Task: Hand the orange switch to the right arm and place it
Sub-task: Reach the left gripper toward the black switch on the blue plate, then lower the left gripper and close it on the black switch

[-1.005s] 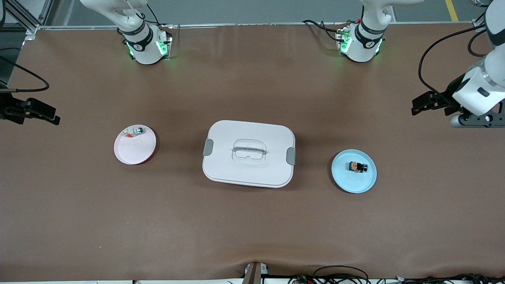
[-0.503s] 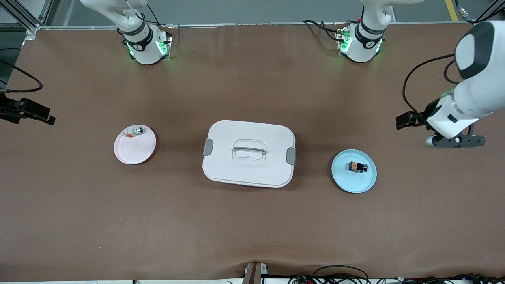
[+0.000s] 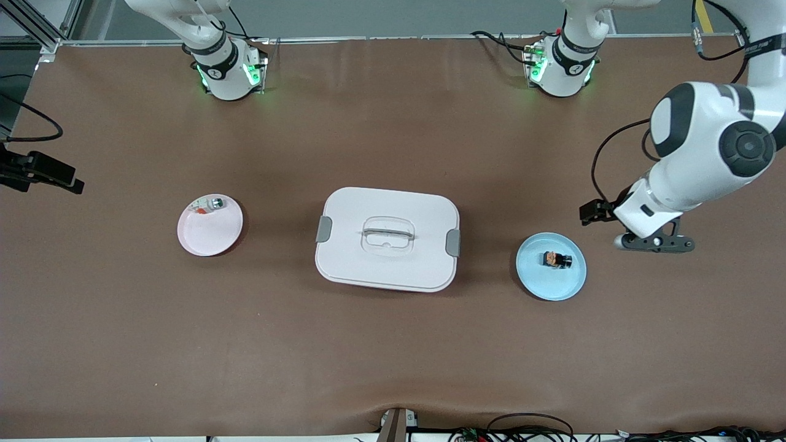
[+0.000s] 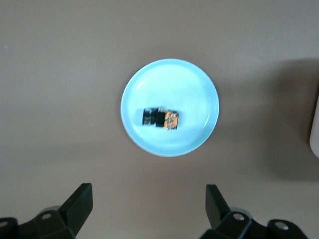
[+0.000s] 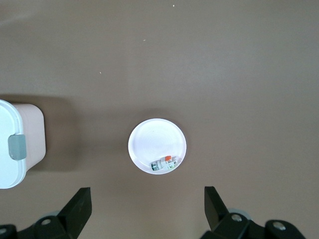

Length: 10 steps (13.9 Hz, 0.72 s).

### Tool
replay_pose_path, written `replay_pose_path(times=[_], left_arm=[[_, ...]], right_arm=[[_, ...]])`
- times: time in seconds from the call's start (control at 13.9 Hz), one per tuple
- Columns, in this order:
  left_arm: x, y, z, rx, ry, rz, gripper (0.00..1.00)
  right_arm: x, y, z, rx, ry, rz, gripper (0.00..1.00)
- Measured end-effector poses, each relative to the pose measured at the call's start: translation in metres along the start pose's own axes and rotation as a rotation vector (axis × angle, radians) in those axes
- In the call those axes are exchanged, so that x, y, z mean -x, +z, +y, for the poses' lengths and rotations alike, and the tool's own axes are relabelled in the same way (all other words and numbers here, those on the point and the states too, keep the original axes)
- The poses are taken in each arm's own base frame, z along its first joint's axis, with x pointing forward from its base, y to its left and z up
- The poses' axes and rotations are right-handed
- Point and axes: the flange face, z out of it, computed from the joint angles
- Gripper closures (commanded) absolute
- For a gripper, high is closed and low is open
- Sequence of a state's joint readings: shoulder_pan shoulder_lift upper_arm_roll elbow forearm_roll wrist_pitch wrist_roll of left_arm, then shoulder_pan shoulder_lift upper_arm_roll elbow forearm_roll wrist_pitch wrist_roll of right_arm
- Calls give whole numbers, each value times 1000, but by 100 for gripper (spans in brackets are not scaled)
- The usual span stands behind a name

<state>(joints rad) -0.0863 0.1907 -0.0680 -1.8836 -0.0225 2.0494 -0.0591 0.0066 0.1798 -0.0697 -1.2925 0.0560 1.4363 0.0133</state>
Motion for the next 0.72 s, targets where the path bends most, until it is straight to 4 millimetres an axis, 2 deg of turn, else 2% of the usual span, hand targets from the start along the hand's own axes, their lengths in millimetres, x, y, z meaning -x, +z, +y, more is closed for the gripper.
replay_pose_path(times=[0.22,0.43,0.72], left_arm=[[-5,45,12,-30,45,18,0],[-11,86,11,-43,60,10,0],[-13,124,5,-40,51,-23,0]], right_arm=[[1,-1,2,-2,4,2,0],[2,-4,2,-5,34,7,0],[3,-5,2,-6,40,9,0]])
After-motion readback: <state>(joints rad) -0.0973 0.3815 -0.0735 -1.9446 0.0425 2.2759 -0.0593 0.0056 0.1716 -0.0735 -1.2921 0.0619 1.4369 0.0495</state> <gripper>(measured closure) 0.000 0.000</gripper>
